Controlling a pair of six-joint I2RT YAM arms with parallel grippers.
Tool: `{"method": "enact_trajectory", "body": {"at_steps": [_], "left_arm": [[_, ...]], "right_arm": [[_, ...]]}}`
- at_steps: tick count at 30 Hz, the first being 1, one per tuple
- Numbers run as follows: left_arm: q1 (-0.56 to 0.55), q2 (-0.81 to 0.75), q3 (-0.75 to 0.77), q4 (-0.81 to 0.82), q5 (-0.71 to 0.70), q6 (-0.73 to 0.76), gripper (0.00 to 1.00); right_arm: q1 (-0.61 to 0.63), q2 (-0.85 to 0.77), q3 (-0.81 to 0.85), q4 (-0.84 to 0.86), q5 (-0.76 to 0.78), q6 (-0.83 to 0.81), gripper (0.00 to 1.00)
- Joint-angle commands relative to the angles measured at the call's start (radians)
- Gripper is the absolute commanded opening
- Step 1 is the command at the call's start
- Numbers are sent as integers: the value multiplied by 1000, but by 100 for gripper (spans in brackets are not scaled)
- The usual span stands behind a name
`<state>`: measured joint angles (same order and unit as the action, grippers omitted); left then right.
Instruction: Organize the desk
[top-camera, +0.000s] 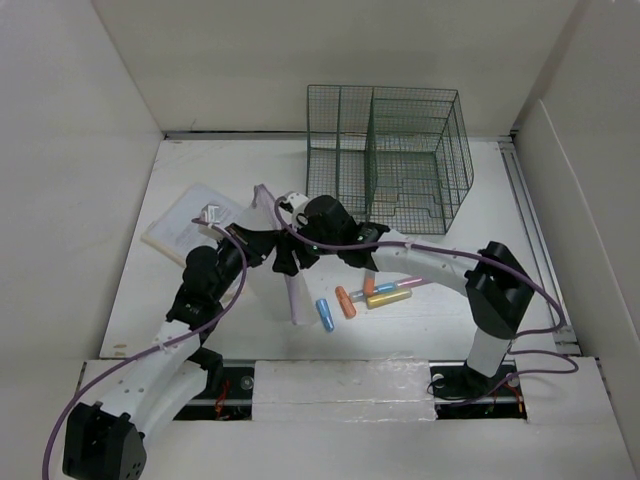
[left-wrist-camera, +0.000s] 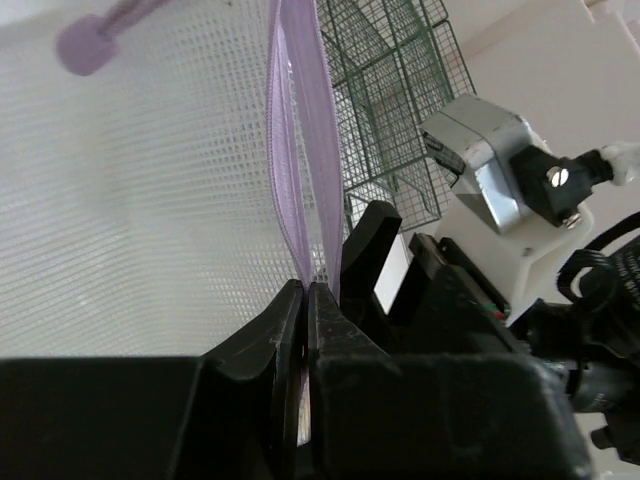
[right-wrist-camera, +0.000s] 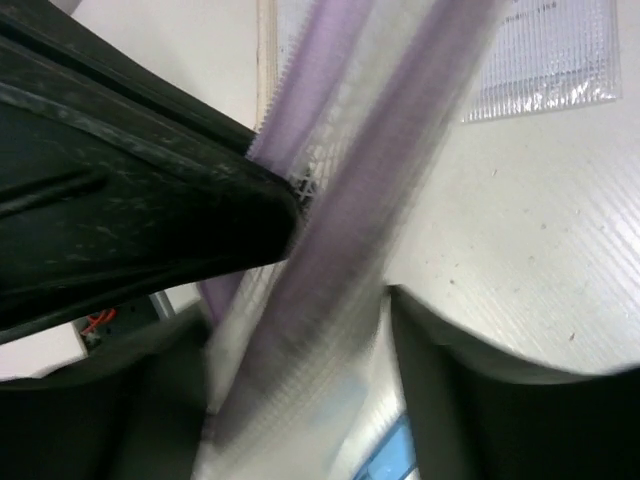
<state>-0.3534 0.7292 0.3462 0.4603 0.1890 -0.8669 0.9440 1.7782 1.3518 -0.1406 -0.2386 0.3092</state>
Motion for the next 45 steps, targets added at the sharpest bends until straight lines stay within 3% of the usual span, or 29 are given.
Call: {"method": "enact_trajectory", "body": {"at_steps": [1, 2, 4, 6, 9, 11, 12, 15, 19, 26, 34, 45], "left_arm": [[-6, -30, 27, 41, 55, -32, 0], [-6, -39, 28, 35, 55, -38, 0], [-6, -50, 37, 9, 44, -40, 0], [-6, -62, 40, -5, 37, -41, 0], [-6, -92, 72, -49, 0, -14, 4], [-6, -125, 106, -124, -35, 26, 27], [-6, -142, 149, -149, -95, 79, 53], [-6, -206, 253, -290, -257, 147, 80], [-6, -277, 257, -309, -266, 132, 82], [-6, -283, 159, -278, -195, 112, 77], [-6, -248, 116, -227, -102, 101, 76], [-6, -223, 77, -200, -62, 109, 75]], "right_arm": [[-23, 1, -38, 130, -1, 8, 62], [-24, -6, -48, 189, 1, 8, 42], [-24, -16, -68, 234, -5, 7, 16], [-24, -36, -92, 271, 10, 5, 0], [-33, -68, -95, 266, 30, -15, 0], [-33, -95, -94, 250, 73, -47, 0], [-46, -126, -94, 249, 93, -54, 0], [-71, -170, -71, 272, 183, -90, 0], [-111, -243, -22, 392, 231, -192, 0], [-169, -307, 121, 492, 503, -422, 0], [-244, -280, 75, 720, 656, -484, 0], [-346, -96, 32, 973, 644, -519, 0]]}}
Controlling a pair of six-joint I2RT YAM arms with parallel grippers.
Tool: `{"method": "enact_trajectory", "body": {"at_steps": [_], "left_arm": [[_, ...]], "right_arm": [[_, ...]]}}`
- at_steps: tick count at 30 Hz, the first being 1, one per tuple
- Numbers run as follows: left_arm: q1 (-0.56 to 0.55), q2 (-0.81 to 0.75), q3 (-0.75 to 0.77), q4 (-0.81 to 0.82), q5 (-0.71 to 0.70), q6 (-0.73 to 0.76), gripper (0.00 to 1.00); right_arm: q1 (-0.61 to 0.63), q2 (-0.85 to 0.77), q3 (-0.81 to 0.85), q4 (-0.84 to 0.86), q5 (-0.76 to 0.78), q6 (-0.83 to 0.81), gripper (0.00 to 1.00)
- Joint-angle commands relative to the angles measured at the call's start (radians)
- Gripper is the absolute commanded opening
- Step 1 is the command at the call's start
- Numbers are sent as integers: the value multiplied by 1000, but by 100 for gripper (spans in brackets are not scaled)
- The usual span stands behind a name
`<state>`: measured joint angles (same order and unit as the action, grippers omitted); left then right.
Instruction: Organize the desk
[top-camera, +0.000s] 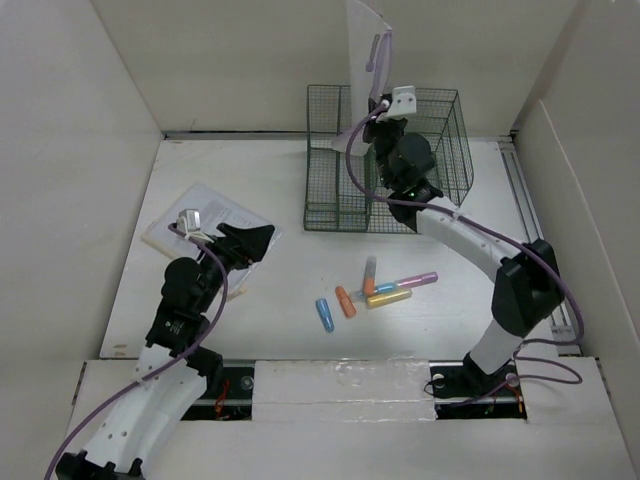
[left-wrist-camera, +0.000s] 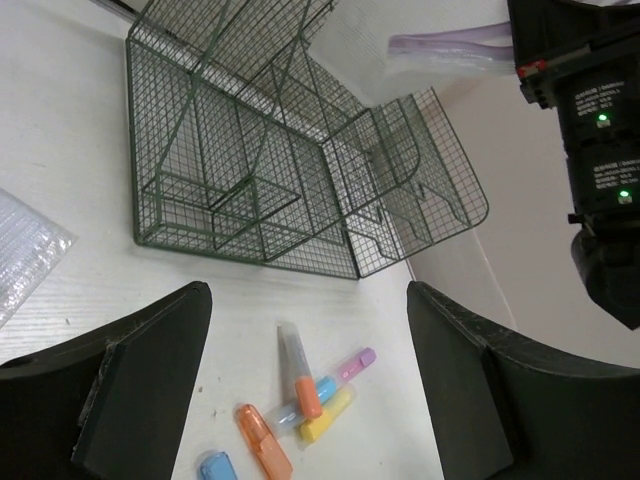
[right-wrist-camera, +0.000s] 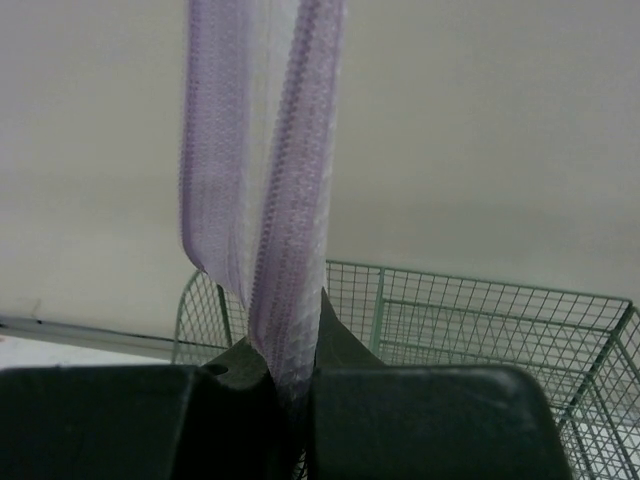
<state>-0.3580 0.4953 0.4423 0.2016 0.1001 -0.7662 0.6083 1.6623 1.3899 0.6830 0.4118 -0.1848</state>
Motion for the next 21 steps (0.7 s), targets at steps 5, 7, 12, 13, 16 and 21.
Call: {"method": "enact_trajectory", "body": {"at_steps": [5, 7, 12, 13, 16, 21], "left_arm": [[-1, 37, -39, 88, 32, 7, 75], [-1, 57, -43, 108, 36, 7, 75], [-1, 84, -53, 127, 53, 7, 74], [-1, 86, -54, 127, 53, 7, 74], [-1, 81, -60, 127, 47, 8, 74], [-1, 84, -67, 139, 47, 8, 74]], "right_arm": [[-19, 97, -38, 249, -13, -44, 0], [-19, 120, -67, 320, -15, -62, 0], [-38, 203, -104, 433, -8, -85, 0], [-38, 212, -109, 455, -11, -87, 0], [-38, 223, -138, 492, -22, -96, 0], [-38, 225, -213, 520, -28, -97, 6]]}}
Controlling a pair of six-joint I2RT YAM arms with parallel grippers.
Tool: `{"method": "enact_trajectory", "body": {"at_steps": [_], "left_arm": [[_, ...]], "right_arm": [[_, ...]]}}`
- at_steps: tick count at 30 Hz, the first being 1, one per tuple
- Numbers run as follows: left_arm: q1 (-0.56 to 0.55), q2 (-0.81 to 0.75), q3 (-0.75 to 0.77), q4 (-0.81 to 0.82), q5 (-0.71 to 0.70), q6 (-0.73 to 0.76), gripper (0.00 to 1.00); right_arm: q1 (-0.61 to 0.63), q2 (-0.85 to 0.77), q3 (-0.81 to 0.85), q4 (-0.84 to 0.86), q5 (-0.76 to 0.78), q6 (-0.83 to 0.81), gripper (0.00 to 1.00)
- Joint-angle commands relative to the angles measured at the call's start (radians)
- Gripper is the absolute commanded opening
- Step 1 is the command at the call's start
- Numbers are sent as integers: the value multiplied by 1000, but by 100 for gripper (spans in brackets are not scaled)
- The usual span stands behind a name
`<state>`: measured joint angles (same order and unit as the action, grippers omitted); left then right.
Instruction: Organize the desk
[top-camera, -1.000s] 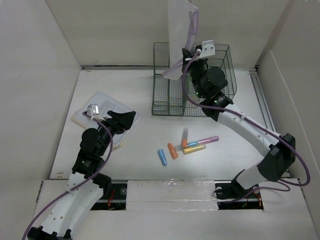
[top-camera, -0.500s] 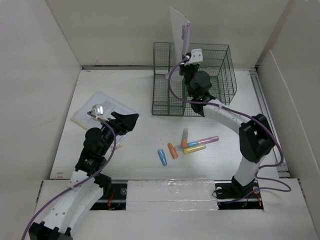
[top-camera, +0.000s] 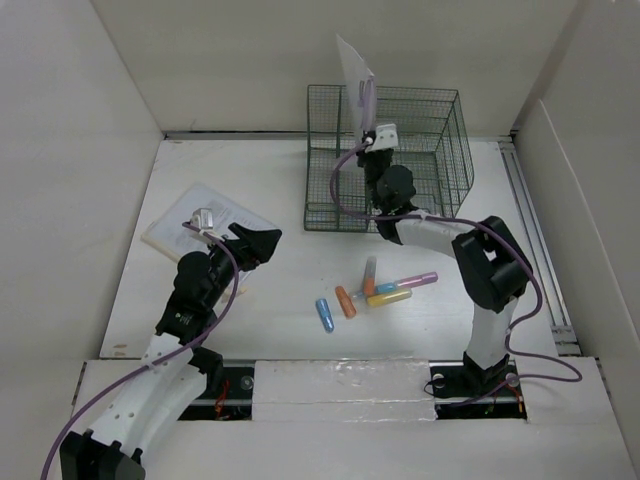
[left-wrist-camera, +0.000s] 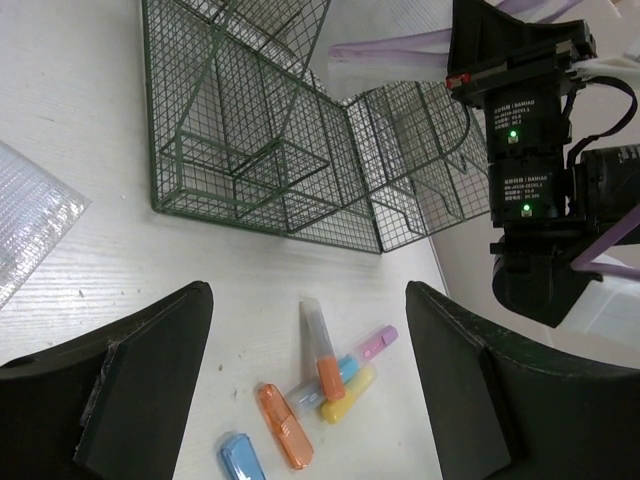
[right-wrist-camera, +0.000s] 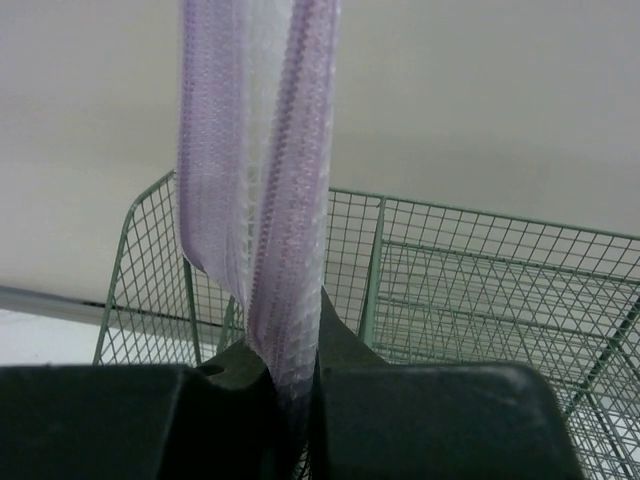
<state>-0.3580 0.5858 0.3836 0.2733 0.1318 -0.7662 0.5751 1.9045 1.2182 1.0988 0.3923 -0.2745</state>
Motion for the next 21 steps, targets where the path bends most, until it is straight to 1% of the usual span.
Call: {"method": "enact_trajectory", "body": {"at_steps": [1, 2, 3, 4, 7, 8, 9, 11, 12, 14, 15, 18, 20, 21], "left_arm": [[-1, -1, -8, 69, 15, 7, 74], [-1, 0, -6, 69, 15, 8, 74], [-1, 0, -6, 70, 17, 8, 74], [-1, 2, -8, 72, 17, 8, 74], [-1, 5, -9, 75, 22, 7, 74], [-1, 6, -8, 76, 22, 7, 74], [-1, 3, -8, 75, 25, 5, 74], [-1, 2, -8, 73, 25, 4, 74], [-1, -1, -8, 72, 23, 5, 74], [-1, -9, -8, 67, 17, 5, 74], [-1, -10, -8, 64, 19, 4, 74], [-1, -18, -9, 61, 15, 5, 73], [-1, -20, -11, 60, 15, 5, 73], [-1, -21, -12, 58, 15, 5, 73]], "right_arm": [[-4, -19, -54, 110, -4, -8, 9], [-4, -22, -63, 113, 2, -8, 12], [-4, -24, -77, 119, 16, -6, 21], [6, -28, -100, 127, 20, -8, 27], [15, -41, -121, 116, 37, 6, 39], [16, -44, -123, 107, 37, 6, 39], [16, -45, -121, 95, 43, 14, 44], [25, -59, -120, 66, 49, 23, 50], [25, -65, -121, 52, 46, 32, 54], [25, -74, -117, 35, 54, 37, 58], [25, -85, -115, 27, 49, 44, 62], [25, -107, -118, -5, 48, 55, 68], [25, -117, -125, -23, 54, 64, 77], [25, -124, -120, -40, 60, 75, 85]]}}
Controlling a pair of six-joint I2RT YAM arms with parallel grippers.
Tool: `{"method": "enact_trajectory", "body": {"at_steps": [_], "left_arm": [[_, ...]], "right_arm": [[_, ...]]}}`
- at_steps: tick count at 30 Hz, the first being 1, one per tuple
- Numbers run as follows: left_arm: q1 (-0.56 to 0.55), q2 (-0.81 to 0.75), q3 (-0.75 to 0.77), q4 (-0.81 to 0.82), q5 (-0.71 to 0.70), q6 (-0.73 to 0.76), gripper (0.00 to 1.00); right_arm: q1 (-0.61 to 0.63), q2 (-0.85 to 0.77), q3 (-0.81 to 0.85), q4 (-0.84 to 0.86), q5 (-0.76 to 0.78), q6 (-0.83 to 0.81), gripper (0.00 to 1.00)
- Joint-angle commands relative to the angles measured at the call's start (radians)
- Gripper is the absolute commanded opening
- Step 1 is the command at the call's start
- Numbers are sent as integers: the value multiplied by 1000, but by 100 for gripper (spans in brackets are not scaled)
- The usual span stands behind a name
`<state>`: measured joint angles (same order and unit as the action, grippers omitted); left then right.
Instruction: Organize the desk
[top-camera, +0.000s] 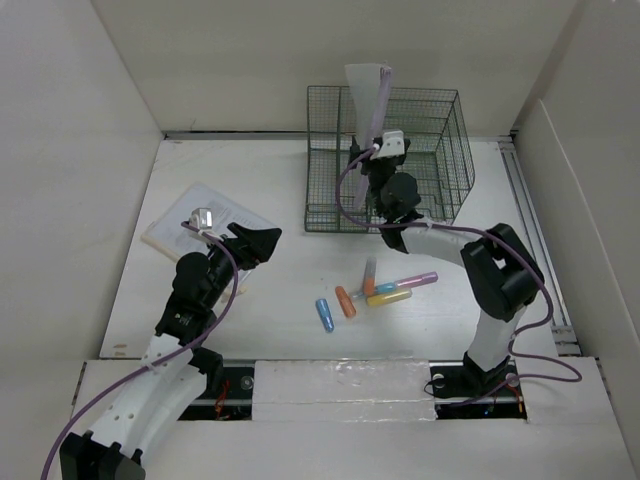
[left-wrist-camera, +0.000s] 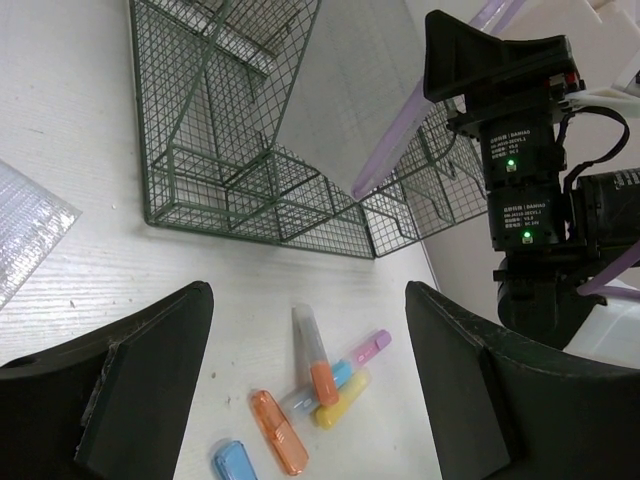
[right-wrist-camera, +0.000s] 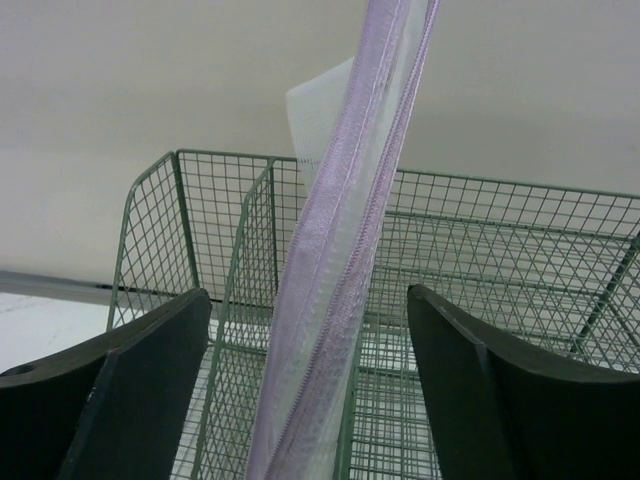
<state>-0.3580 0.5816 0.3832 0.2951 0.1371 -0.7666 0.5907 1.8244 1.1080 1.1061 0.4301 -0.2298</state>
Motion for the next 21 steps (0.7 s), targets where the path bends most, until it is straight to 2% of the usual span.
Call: {"method": "enact_trajectory", "body": {"at_steps": [1, 4, 12, 20, 21], "left_arm": [[-1, -17, -12, 38, 10, 4, 73], [-1, -16, -15, 38, 15, 3, 73], [-1, -5, -23, 67, 22, -7, 73], [-1, 18, -21, 98, 44, -7, 73], [-1, 24, -20, 101, 47, -8, 73]], "right_arm": [[9, -68, -1, -111, 32, 47, 91], [9, -89, 38, -202, 39, 56, 100], [-34, -166, 311, -742, -2, 188, 100], [-97, -159, 573, -1071, -19, 262, 100], [-106, -130, 643, -1136, -30, 264, 100]]}}
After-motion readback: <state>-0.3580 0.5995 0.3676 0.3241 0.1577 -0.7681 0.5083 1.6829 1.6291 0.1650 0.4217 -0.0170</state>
